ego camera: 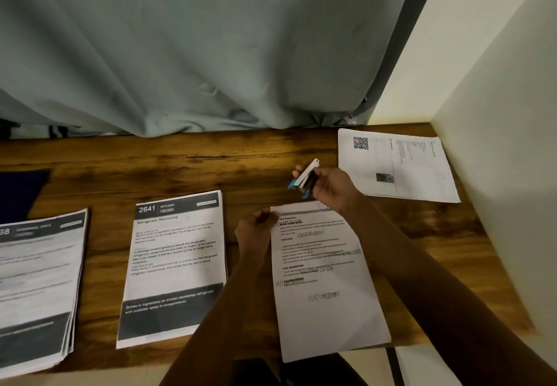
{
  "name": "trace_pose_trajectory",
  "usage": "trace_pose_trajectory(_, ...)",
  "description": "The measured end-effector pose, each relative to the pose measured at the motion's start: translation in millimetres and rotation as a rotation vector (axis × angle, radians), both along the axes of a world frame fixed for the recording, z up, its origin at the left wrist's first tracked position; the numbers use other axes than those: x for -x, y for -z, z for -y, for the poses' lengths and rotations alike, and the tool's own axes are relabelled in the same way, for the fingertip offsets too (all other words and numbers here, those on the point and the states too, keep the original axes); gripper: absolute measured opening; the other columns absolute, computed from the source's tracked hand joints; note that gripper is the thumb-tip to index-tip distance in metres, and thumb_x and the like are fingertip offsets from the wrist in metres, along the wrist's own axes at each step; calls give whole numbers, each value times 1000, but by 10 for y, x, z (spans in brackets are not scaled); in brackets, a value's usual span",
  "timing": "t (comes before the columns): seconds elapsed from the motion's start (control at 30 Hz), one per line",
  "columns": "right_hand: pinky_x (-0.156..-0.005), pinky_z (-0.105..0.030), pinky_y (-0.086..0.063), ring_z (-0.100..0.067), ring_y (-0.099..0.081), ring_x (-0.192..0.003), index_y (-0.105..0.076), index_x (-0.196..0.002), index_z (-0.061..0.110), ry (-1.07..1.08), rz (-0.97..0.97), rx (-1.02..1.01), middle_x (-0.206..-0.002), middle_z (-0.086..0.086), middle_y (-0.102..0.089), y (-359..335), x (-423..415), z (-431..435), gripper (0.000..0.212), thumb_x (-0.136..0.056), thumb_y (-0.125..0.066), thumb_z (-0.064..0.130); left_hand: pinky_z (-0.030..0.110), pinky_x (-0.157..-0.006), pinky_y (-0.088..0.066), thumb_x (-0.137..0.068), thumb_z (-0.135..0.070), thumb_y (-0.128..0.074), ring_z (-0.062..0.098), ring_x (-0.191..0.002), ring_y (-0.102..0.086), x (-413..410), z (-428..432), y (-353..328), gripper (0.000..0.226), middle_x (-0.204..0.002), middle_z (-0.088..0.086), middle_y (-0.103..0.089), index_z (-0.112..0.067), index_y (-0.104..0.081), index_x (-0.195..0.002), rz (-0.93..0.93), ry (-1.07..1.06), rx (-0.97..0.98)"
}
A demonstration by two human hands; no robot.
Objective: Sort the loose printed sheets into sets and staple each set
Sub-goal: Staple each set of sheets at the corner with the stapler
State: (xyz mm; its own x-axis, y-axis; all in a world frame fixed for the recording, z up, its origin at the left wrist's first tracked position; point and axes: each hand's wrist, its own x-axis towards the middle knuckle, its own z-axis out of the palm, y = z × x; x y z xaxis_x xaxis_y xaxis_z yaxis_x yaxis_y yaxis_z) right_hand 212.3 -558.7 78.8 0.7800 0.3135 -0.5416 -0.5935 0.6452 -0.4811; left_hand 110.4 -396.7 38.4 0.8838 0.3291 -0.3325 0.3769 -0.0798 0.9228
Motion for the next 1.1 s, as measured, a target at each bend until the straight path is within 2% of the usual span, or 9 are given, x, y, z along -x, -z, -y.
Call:
trace_pose_trajectory(0.07, -66, -35, -53, -23, -60, -80, -48, -109, 6, 44, -73, 27, -92, -14, -56, -22, -9, -41, 25, -94, -54, 26, 17, -62, -54, -87, -21, -67, 5, -74, -68, 2, -3, 15, 8, -81, -7, -70, -26, -64, -81, -7, 1, -4)
trace_pose_trajectory(0.13, -64, -34, -51, -20, -58, -80, -51, -106, 8, 37, -102, 112, -94, -13, -54, -35, -1, -72, 25, -88, -63, 21, 18, -62, -54, -87, -20, -67, 6, -74, -68, 0, -8, 28, 5, -82, -5, -70, -23, -65, -83, -13, -5, 3)
trace_pose_trajectory(0.23, -75, -37, -49, -24, -56, -84, -53, -92, 2, -16, -125, 211, -95, -15, -52, -82, 19, -85, 3, -92, -51, 1, 18, -61, -54, -86, -21, -67, 6, -74, -68, -9, -10, 49, 2, -84, -3, -71, -19, -67, -88, -30, -19, 7)
trace_pose_trajectory(0.3, -86, -39, -46, -22, -53, -78, -52, -88, 1, -38, -147, 243, -89, -13, -49, -94, 6, -64, 9, -91, -46, -6, 18, -60, -54, -85, -22, -68, 7, -74, -69, -19, -5, 53, 10, -85, -2, -72, -15, -68, -92, -51, -29, 0)
trace_pose_trajectory(0.43, -97, -40, -39, -20, -52, -82, -48, -121, -1, -76, -126, 327, -95, -13, -53, -112, -17, -40, 35, -88, -44, -12, 16, -59, -53, -86, -21, -67, 5, -72, -68, -6, 20, 17, 2, -82, -5, -70, -21, -65, -86, -39, -27, -4)
trace_pose_trajectory(0.5, -97, -38, -39, -20, -54, -93, -46, -127, 0, -48, -41, 326, -107, -12, -55, -147, 19, -42, 38, -90, -46, -9, 14, -57, -51, -86, -21, -67, 3, -71, -67, 5, 25, 8, 3, -81, -6, -69, -21, -65, -85, -34, -30, -13)
trace_pose_trajectory(0.63, -90, -29, -43, -14, -52, -95, -56, -114, 9, 33, 274, 219, -112, -3, -55, -204, 88, -15, 30, -95, -39, -7, 14, -55, -50, -86, -20, -67, 5, -70, -67, 3, 32, -7, 3, -79, -6, -69, -18, -66, -85, -39, -38, -5)
trace_pose_trajectory(0.83, -94, -34, -50, -24, -59, -113, -53, -114, 9, -51, 409, 156, -111, -9, -64, -112, 142, 74, 27, -97, -36, -3, 9, -51, -49, -87, -19, -66, 1, -67, -66, 10, 52, -38, 3, -80, -6, -69, -17, -66, -88, -13, -27, -32)
trace_pose_trajectory(1.1, -88, -32, -54, -18, -61, -110, -46, -125, 5, -249, 568, 479, -114, -8, -63, -12, 274, -5, 30, -96, -40, -2, 7, -53, -48, -88, -19, -65, -4, -65, -63, 16, 104, -73, 4, -78, -10, -66, -15, -66, -89, 23, 27, -96)
